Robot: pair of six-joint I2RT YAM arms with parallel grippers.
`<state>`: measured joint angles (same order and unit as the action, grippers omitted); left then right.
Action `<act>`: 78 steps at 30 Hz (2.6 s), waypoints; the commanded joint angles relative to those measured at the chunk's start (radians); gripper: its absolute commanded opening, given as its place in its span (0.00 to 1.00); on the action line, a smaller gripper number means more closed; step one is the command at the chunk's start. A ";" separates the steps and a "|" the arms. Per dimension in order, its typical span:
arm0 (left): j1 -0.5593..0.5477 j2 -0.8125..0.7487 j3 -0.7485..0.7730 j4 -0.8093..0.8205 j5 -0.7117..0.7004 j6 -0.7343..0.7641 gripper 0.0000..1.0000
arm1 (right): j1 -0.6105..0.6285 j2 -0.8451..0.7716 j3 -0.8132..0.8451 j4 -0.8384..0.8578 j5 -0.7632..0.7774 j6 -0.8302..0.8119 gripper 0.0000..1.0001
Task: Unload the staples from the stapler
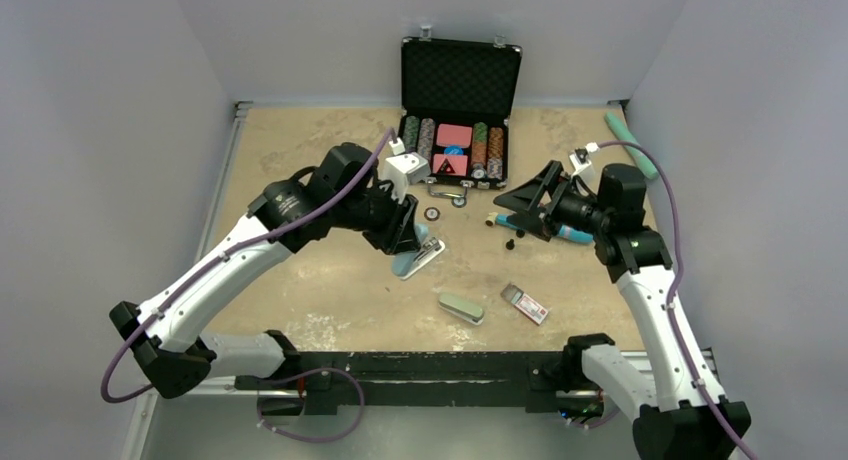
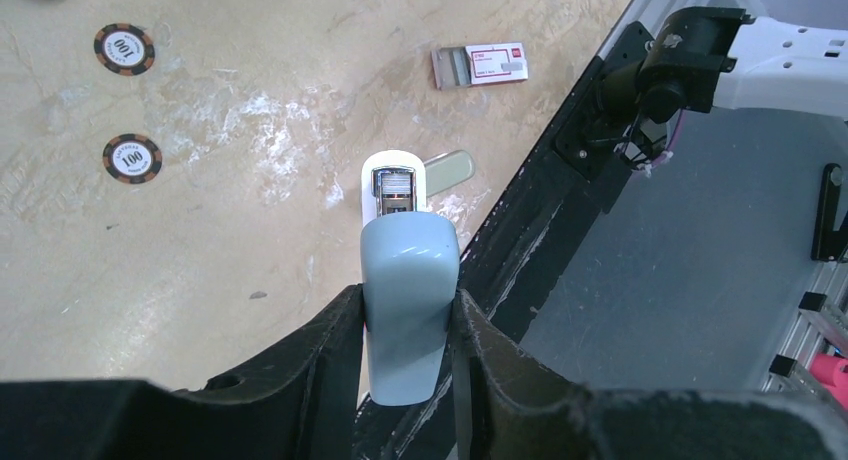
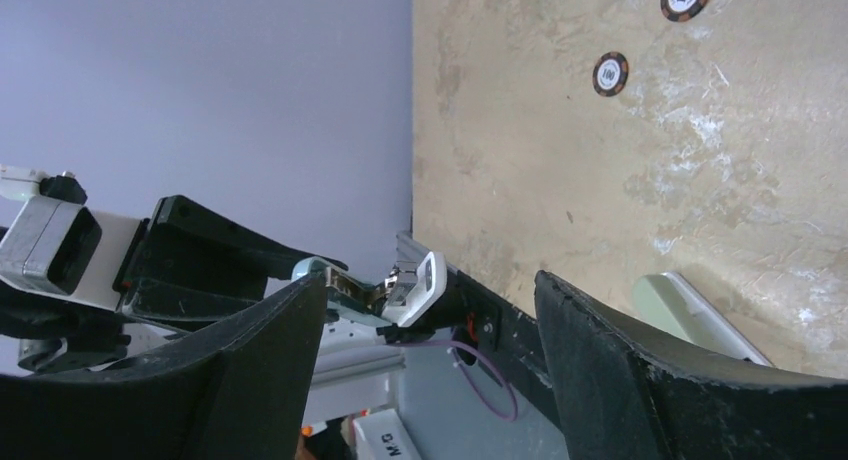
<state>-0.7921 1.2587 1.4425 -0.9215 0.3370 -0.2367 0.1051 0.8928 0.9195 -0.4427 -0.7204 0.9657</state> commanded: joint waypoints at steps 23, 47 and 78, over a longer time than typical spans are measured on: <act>0.019 -0.028 0.098 0.055 -0.038 -0.047 0.00 | 0.270 0.230 -0.088 0.338 -0.093 0.153 0.56; 0.019 0.008 0.109 0.080 -0.022 -0.061 0.00 | 0.307 0.248 -0.088 0.341 -0.090 0.137 0.44; 0.019 0.010 0.066 0.143 -0.006 -0.093 0.00 | 0.338 0.294 -0.048 0.384 -0.103 0.175 0.26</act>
<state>-0.7792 1.2800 1.5112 -0.8677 0.3103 -0.3000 0.4366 1.1938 0.8452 -0.1116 -0.7948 1.1198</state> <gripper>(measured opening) 0.380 0.311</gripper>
